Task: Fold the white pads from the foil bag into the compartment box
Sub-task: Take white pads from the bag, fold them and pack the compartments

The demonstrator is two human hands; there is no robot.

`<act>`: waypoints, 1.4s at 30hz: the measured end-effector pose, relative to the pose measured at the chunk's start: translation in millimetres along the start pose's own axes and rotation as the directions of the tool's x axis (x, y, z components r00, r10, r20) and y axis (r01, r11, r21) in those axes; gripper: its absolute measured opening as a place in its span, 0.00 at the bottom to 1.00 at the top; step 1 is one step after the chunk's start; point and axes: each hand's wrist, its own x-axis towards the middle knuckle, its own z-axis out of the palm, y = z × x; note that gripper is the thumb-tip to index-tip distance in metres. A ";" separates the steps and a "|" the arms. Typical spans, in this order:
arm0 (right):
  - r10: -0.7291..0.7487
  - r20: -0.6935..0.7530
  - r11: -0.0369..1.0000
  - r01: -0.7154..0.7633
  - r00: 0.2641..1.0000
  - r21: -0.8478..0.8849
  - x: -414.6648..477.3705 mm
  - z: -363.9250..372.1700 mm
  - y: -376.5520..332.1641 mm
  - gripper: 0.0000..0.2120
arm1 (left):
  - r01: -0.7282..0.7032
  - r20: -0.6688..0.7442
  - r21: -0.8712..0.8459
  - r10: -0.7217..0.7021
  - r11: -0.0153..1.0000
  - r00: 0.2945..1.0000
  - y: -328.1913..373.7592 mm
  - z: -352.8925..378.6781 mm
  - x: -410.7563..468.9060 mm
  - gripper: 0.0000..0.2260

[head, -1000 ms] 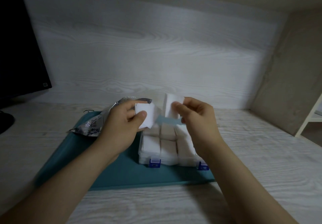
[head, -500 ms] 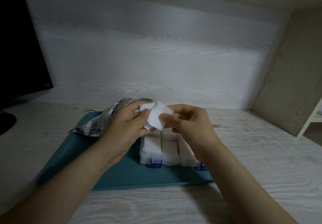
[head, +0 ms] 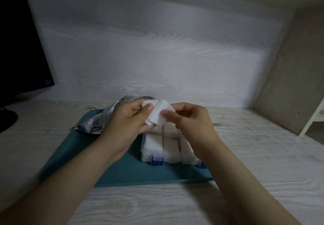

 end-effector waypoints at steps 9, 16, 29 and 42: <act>0.005 -0.079 0.997 0.001 0.997 0.076 3.8 -9.2 0.7 0.11 | 0.032 -0.052 -0.049 -0.035 0.998 0.998 0.1 -4.1 5.0 0.14; -0.112 0.044 0.994 0.112 0.993 0.007 -0.6 4.4 6.6 0.06 | 0.037 0.147 0.084 -0.049 0.996 0.988 6.2 2.4 -1.7 0.18; -0.238 -0.070 0.957 0.222 0.969 -0.187 -1.7 2.9 6.1 0.09 | -0.012 0.174 0.154 -0.015 0.988 0.985 8.6 3.7 -6.8 0.15; -0.339 -0.268 0.940 0.310 0.902 -0.145 6.0 -6.9 7.8 0.07 | -0.003 0.092 0.185 -0.014 0.983 0.996 0.1 -1.9 -0.2 0.17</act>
